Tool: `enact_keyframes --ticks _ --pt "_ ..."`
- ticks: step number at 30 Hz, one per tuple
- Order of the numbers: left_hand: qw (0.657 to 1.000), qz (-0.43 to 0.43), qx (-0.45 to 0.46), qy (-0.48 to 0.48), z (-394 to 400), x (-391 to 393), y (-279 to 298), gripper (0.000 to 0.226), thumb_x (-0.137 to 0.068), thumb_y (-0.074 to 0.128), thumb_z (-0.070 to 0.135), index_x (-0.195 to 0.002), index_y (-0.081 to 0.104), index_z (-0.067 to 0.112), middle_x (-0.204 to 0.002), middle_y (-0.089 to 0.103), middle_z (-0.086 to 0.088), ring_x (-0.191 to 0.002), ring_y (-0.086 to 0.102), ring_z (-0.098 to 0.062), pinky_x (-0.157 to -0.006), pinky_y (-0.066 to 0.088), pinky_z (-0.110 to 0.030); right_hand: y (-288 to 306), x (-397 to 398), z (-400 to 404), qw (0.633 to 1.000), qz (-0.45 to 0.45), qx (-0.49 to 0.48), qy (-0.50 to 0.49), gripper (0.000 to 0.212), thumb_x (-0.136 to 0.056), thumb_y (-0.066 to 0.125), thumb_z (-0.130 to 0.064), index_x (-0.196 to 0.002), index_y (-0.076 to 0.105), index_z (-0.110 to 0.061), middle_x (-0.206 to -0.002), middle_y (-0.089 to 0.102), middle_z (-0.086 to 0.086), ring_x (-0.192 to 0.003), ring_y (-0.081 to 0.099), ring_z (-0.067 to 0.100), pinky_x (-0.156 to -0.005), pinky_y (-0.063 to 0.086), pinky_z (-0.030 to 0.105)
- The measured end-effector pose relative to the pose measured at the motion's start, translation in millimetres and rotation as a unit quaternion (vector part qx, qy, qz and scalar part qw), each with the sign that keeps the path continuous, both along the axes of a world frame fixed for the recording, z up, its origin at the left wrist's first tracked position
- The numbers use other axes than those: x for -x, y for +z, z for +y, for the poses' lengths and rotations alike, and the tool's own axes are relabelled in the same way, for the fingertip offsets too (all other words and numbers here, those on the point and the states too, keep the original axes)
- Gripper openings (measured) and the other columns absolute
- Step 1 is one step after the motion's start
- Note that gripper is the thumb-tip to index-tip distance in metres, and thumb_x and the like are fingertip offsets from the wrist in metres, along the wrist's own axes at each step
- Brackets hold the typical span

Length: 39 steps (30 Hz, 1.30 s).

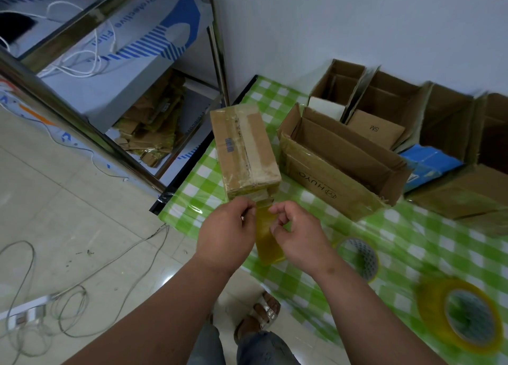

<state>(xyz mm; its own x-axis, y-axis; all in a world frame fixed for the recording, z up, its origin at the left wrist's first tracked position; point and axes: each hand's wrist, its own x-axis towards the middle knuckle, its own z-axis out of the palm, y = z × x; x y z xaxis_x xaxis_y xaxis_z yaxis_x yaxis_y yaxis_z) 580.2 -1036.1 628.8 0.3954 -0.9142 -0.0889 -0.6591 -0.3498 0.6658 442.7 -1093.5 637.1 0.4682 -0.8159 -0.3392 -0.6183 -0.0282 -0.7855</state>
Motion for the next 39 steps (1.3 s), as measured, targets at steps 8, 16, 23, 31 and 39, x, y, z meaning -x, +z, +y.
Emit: enact_keyframes --ticks 8,16,23,31,39 --pt "0.982 -0.132 0.132 0.040 -20 -27 7 0.035 -0.091 0.063 0.020 -0.124 0.064 0.011 -0.121 0.059 -0.012 -0.112 0.050 -0.031 -0.091 0.045 -0.046 2 4 -12 1.000 -0.012 0.003 -0.029 0.034 -0.090 0.057 0.000 -0.094 0.046 -0.033 -0.087 0.059 0.011 -0.081 0.056 0.013 -0.101 0.039 0.052" --pt "0.984 -0.161 0.019 -0.070 -46 -37 -4 0.062 -0.080 0.067 0.053 -0.135 0.056 0.027 -0.147 0.044 -0.004 -0.135 0.034 -0.032 -0.106 0.039 -0.054 -4 5 -18 0.998 -0.020 -0.008 -0.057 0.037 -0.088 0.058 0.002 -0.086 0.044 -0.032 -0.080 0.054 0.008 -0.081 0.054 0.020 -0.095 0.042 0.050" --pt "0.981 -0.174 0.062 -0.066 -50 -36 -16 0.068 -0.065 0.086 0.041 -0.124 0.057 0.022 -0.134 0.045 -0.006 -0.125 0.030 -0.029 -0.087 0.051 -0.051 -14 7 -25 0.996 -0.045 -0.026 -0.073 0.036 -0.088 0.057 0.002 -0.085 0.047 -0.033 -0.084 0.056 0.013 -0.077 0.055 0.024 -0.066 0.045 0.029" --pt "0.976 -0.188 0.078 -0.074 -52 -38 -20 0.075 -0.056 0.092 0.027 -0.120 0.055 0.017 -0.133 0.047 -0.009 -0.122 0.033 -0.036 -0.089 0.047 -0.054 -19 9 -28 0.993 -0.078 -0.036 -0.084 0.038 -0.086 0.054 0.008 -0.085 0.049 -0.029 -0.075 0.048 0.000 -0.069 0.045 0.009 -0.058 0.039 0.016" --pt "0.974 -0.156 0.095 -0.135 -43 -57 -16 0.067 -0.056 0.092 0.013 -0.115 0.063 0.005 -0.134 0.053 -0.014 -0.123 0.040 -0.039 -0.102 0.037 -0.044 -20 8 -25 0.985 -0.117 -0.051 -0.118 0.036 -0.082 0.050 0.013 -0.082 0.050 -0.023 -0.067 0.043 -0.002 -0.063 0.040 0.011 -0.056 0.036 0.021"
